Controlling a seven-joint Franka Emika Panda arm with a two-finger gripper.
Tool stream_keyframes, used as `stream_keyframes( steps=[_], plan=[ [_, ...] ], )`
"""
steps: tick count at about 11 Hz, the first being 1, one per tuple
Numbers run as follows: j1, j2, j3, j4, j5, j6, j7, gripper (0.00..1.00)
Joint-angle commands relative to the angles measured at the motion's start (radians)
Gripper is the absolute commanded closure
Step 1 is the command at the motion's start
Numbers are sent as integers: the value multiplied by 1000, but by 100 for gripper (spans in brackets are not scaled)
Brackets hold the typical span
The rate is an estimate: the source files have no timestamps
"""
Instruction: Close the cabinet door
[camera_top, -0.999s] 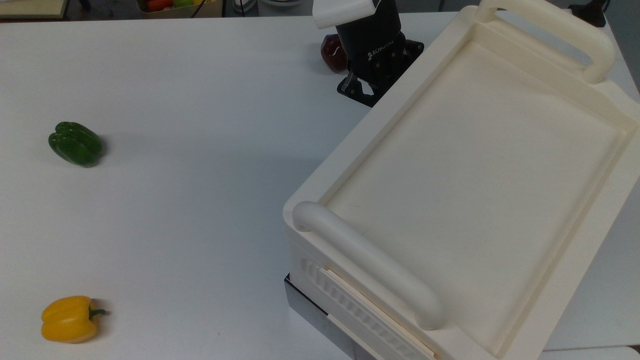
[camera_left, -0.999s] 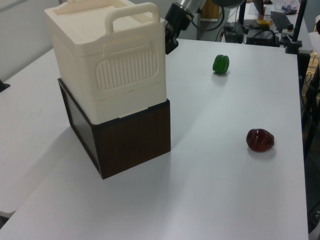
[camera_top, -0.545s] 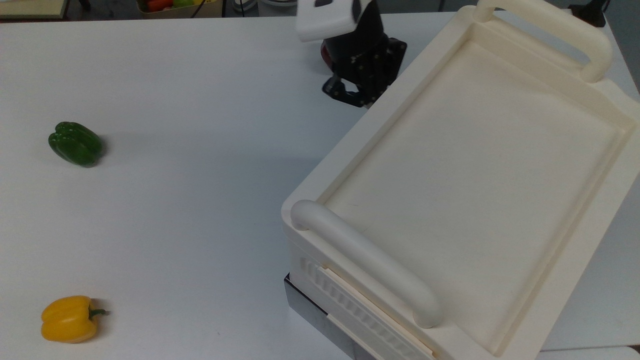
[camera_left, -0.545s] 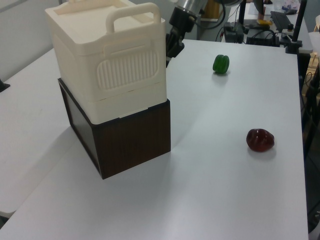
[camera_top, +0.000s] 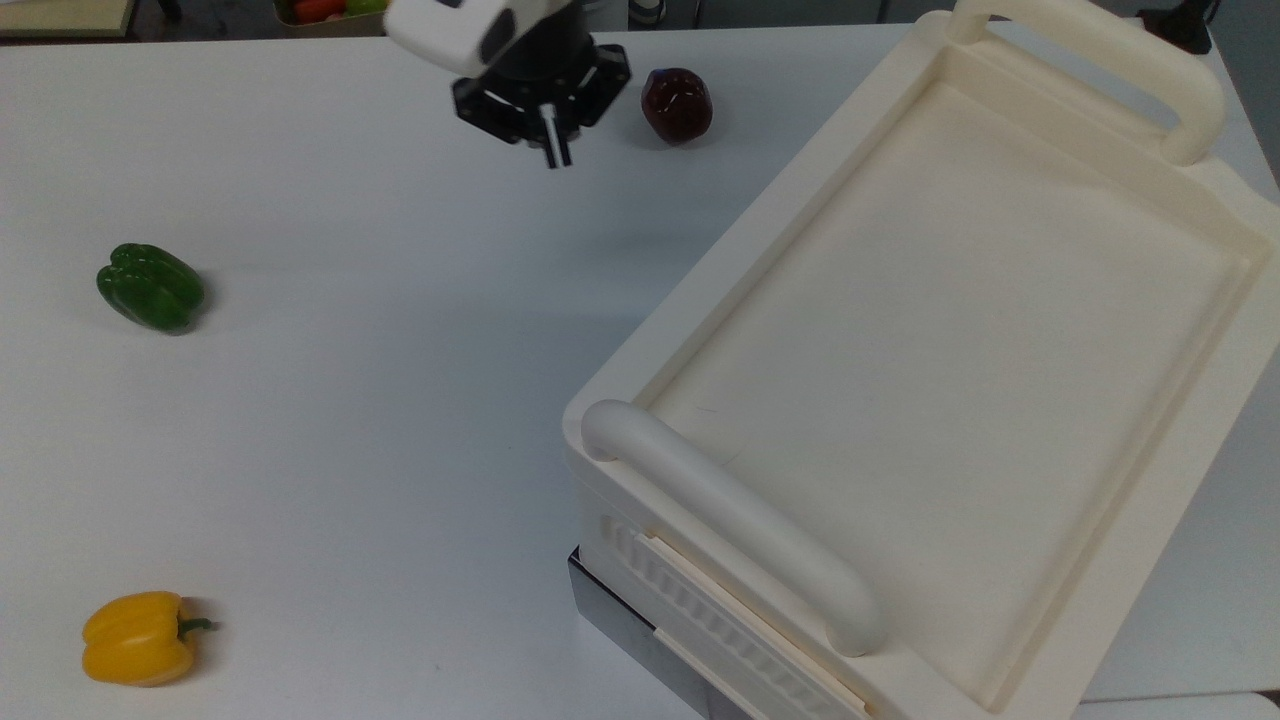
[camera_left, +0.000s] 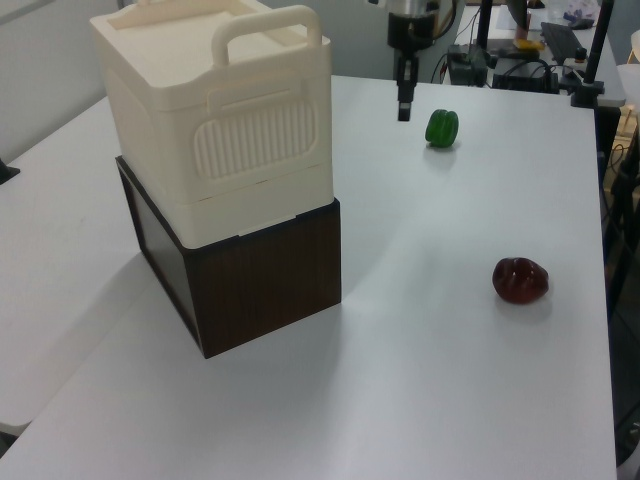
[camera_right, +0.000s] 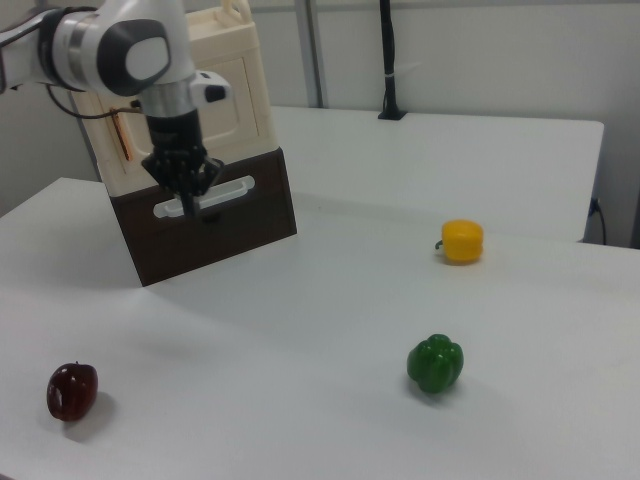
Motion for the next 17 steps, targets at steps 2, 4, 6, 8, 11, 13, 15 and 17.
stream_keyframes(
  steps=[2,4,6,8,11,13,15,17],
  plan=[
    [-27,-48,-119,-23,-6,-77,51,0],
    [-30,-90,-146,-23,-23,-129,216,0],
    [-30,-88,-162,-20,-70,-139,234,0],
    [-38,-91,-168,-14,-70,-142,237,0],
    [-39,-88,-166,-15,-72,-137,237,0],
    [-41,-79,-165,-15,-78,-134,231,0],
    [-33,-79,-165,-15,-90,-134,238,0],
    [-36,-81,-165,-15,-87,-134,240,0]
  ],
)
